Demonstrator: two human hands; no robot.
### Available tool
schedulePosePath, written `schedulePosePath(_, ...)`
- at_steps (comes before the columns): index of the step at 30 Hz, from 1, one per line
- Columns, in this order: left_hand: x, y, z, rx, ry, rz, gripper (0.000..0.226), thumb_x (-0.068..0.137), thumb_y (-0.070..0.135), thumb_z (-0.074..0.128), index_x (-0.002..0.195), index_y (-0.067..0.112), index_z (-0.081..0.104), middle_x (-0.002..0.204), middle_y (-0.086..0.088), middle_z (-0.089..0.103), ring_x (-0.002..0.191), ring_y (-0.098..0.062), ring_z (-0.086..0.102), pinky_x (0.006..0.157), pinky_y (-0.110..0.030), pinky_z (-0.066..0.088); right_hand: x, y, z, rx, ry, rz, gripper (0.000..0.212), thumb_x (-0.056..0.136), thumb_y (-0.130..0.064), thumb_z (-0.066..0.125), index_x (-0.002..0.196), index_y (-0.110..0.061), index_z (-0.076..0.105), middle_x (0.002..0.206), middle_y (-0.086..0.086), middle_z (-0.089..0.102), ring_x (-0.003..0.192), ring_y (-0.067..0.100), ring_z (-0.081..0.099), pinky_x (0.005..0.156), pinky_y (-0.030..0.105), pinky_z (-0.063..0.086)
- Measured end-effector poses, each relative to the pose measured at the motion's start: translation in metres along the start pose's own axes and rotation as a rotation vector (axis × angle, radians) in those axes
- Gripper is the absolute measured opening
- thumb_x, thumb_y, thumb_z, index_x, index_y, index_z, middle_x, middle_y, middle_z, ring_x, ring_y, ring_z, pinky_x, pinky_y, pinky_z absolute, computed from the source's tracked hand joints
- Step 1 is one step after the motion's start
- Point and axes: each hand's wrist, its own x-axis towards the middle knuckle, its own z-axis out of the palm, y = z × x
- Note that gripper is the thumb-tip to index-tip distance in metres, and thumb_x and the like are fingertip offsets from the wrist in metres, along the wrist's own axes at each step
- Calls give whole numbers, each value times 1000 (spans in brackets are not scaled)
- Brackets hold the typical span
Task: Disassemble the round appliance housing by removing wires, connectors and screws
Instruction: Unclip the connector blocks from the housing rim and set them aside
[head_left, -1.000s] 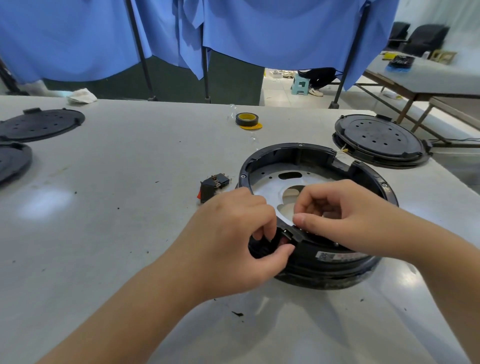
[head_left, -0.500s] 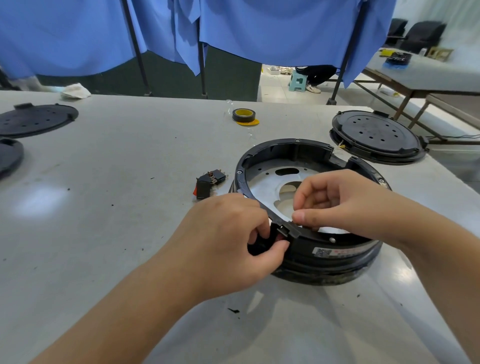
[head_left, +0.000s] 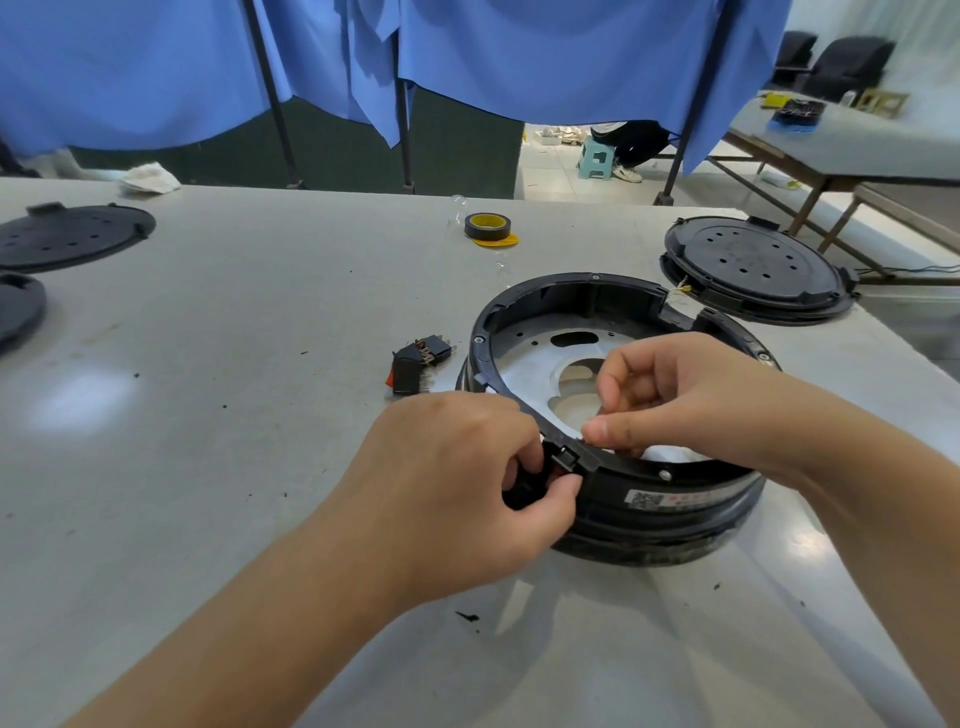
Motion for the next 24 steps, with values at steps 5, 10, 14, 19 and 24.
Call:
schedulePosePath(5, -3, 7, -1, -21, 61, -52, 22, 72, 45, 62, 61, 26, 62, 52, 12, 53, 46, -7, 38, 45, -20, 33, 1, 0, 0, -15, 1, 1, 29, 59, -21, 78, 76, -6, 60, 69, 14, 65, 61, 17, 59, 58, 17, 51)
schedulePosePath(10, -4, 10, 0, -56, 68, -93, 20, 72, 45, 61, 66, 27, 64, 55, 13, 54, 47, -3, 37, 48, -21, 34, 1, 2, -1, -17, -6, -7, 27, 59, -20, 78, 74, -7, 60, 66, 13, 64, 59, 17, 58, 57, 18, 51)
schedulePosePath(14, -4, 11, 1, -62, 71, -86, 18, 72, 40, 62, 64, 24, 60, 55, 11, 52, 49, -6, 41, 46, -24, 37, 2, 2, -2, -38, -22, -7, 25, 61, -24, 78, 75, -9, 62, 70, 12, 66, 63, 17, 59, 60, 17, 51)
schedulePosePath(19, -3, 13, 3, -95, 92, -86, 17, 70, 35, 63, 65, 21, 57, 55, 8, 50, 50, -10, 47, 47, -32, 43, 4, 5, 4, -198, -19, 29, 14, 88, -30, 63, 82, -18, 68, 69, -6, 68, 66, 6, 60, 64, 19, 47)
schedulePosePath(24, -3, 14, 4, -97, 103, -88, 17, 69, 33, 63, 64, 19, 55, 56, 7, 52, 51, -11, 49, 47, -33, 44, 10, -4, 9, -241, 8, 118, 35, 98, -36, 44, 83, -17, 70, 70, -6, 65, 65, 5, 60, 64, 18, 51)
